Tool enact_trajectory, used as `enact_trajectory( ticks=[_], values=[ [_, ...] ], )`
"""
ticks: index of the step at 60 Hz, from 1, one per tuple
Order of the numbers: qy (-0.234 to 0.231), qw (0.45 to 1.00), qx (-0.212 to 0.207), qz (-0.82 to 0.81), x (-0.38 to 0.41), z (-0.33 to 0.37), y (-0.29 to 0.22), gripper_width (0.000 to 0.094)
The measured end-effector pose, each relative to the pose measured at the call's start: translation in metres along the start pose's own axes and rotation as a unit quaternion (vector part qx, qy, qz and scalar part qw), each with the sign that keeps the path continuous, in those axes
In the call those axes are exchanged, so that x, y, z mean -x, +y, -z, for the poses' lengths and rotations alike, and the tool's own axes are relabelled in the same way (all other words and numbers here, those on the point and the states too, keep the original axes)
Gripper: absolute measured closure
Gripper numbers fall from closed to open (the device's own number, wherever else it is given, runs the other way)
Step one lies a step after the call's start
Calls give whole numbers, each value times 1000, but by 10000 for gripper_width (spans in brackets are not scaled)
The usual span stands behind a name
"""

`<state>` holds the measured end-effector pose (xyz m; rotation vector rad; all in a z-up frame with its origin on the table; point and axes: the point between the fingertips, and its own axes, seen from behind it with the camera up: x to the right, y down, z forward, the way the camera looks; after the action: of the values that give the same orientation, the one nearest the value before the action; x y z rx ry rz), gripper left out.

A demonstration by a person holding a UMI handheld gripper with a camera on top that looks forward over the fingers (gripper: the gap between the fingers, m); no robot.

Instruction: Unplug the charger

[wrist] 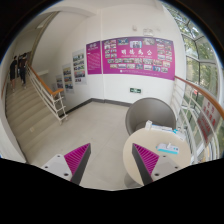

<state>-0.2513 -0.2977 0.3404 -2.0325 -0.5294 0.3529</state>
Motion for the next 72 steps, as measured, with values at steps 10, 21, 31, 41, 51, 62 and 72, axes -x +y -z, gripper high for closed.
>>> enact_trajectory(
  ticks=[10, 21, 31, 41, 51, 62, 72],
  values=[
    [7, 1000, 26, -10, -9, -7, 38, 71],
    [36, 996, 71, -37, -55, -37, 104, 75],
    [107, 988, 92, -64, -152, -82, 154, 72],
    [189, 978, 62, -67, -271, -147, 162, 79],
    [233, 970, 20, -69, -361, -220, 147, 83],
    [266, 959, 4, -93, -427, -293, 149, 214],
    [275, 956, 3, -103, -446, -328, 165, 750]
  ],
)
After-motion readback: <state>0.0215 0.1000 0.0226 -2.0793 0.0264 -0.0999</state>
